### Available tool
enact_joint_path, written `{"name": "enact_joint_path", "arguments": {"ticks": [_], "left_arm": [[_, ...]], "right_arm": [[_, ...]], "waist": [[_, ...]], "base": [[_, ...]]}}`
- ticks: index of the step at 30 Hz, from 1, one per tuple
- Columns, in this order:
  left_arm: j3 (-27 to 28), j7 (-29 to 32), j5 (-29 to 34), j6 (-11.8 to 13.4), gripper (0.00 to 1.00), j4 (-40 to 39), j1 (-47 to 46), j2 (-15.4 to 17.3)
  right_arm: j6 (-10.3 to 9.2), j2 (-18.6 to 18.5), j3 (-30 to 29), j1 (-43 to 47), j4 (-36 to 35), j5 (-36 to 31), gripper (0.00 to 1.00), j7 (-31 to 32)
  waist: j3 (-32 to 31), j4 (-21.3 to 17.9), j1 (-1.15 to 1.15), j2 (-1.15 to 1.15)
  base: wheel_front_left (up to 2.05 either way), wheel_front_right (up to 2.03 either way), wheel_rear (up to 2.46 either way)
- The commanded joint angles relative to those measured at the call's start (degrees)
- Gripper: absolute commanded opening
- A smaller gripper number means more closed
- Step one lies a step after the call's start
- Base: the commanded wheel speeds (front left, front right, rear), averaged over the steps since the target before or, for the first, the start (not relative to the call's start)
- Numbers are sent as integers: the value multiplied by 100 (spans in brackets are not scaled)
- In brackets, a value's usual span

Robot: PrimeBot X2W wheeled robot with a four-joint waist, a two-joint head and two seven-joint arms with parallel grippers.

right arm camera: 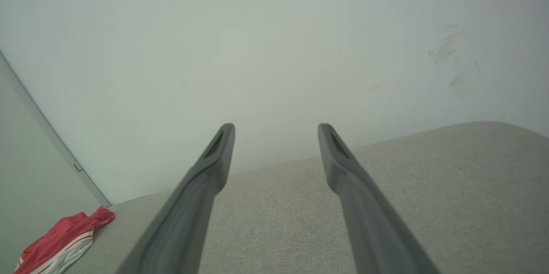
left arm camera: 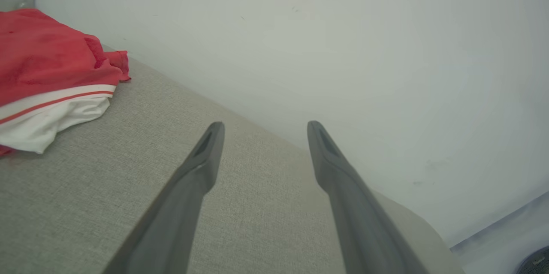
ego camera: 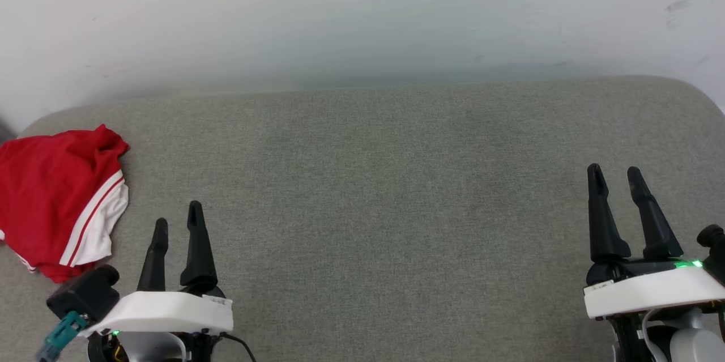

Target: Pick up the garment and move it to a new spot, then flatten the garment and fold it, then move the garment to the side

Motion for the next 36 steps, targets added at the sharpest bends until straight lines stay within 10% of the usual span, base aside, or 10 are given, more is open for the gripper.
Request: {"name": "enact_joint_path", "arguments": {"ticks": [1,17,31,36], "left_arm": [[-91,-70,275,50,100,-94,21,41],[-1311,-318,1404,1164,100,-200,-43,719],[-1883,-506,1998,1217,100,40,-97,903],[-1873,-563,2003,890,100,-138,-38,825]], "right_arm": [[2,-9,47,-68,-149,-263,100,-62],[1,-8,150,-8,-339,-1697,100,-309],[1,-7,227,44,-322,-2623,100,-501],[1,-7,267,73,-331,-2677,100,-563]], "waist": [[1,-3,0,0],[83,-9,-1,0],[116,-18,-1,0],[128,-23,-1,0]], "base": [[0,0,0],[0,0,0],[0,0,0],[0,0,0]]}}
